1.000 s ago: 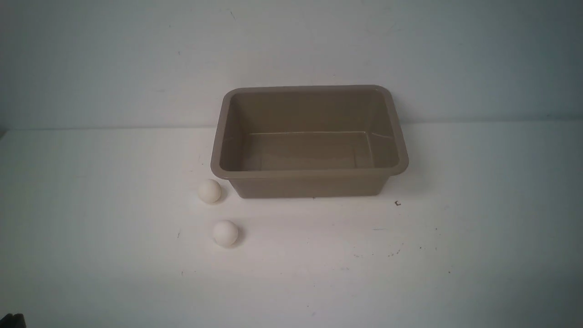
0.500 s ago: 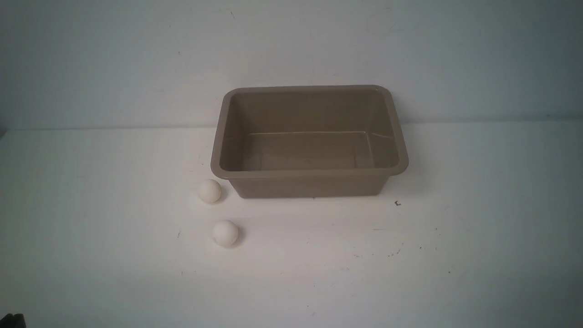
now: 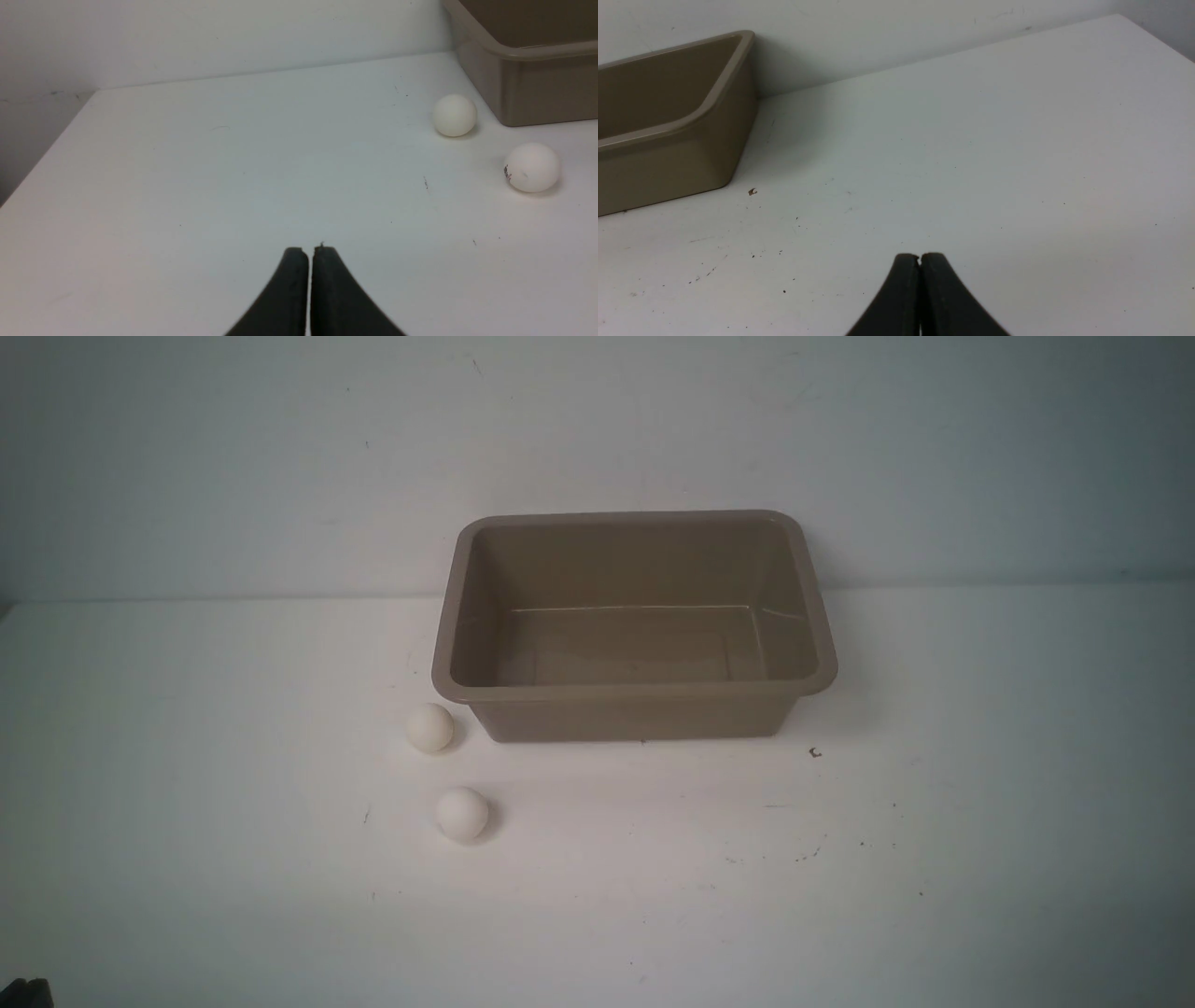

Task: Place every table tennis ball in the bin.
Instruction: Use the left arm to clamp the table tennis ball closest to it

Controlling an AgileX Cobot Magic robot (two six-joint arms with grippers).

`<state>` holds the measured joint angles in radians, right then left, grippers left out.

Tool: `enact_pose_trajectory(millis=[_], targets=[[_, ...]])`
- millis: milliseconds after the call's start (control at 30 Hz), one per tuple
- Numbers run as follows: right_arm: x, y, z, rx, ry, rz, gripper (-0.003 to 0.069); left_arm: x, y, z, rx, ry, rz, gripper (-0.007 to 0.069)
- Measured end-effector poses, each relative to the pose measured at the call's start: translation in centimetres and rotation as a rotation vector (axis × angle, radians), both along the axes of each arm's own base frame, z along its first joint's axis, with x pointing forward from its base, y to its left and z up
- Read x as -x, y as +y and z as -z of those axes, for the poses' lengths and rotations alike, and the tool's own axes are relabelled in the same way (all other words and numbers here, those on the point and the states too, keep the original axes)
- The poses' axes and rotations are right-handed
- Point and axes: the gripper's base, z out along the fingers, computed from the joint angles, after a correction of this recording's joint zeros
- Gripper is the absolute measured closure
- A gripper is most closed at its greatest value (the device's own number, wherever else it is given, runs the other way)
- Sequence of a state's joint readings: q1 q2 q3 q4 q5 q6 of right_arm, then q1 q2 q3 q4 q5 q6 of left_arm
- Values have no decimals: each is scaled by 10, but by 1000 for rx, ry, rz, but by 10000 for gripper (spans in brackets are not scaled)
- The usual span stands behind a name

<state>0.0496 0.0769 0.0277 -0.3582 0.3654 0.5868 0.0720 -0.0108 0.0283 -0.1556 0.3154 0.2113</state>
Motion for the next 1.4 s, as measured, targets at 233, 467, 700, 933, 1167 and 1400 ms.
enact_pose_trajectory(millis=[233,467,700,933,1167,1400], targets=[[0,0,0,0,0,0,673,0,0,0,0,0,0,629],[0,0,0,0,0,0,673,0,-2,0,88,-5,-1,629],[0,0,0,0,0,0,673,-1,-13,-5,629,-28,2,629],[0,0,0,0,0,0,673,-1,-16,-12,904,-66,13,629],[0,0,0,0,0,0,673,-1,-16,-20,1155,-113,7,629],[0,0,0,0,0,0,673,-2,-15,-22,1169,-143,6,629]])
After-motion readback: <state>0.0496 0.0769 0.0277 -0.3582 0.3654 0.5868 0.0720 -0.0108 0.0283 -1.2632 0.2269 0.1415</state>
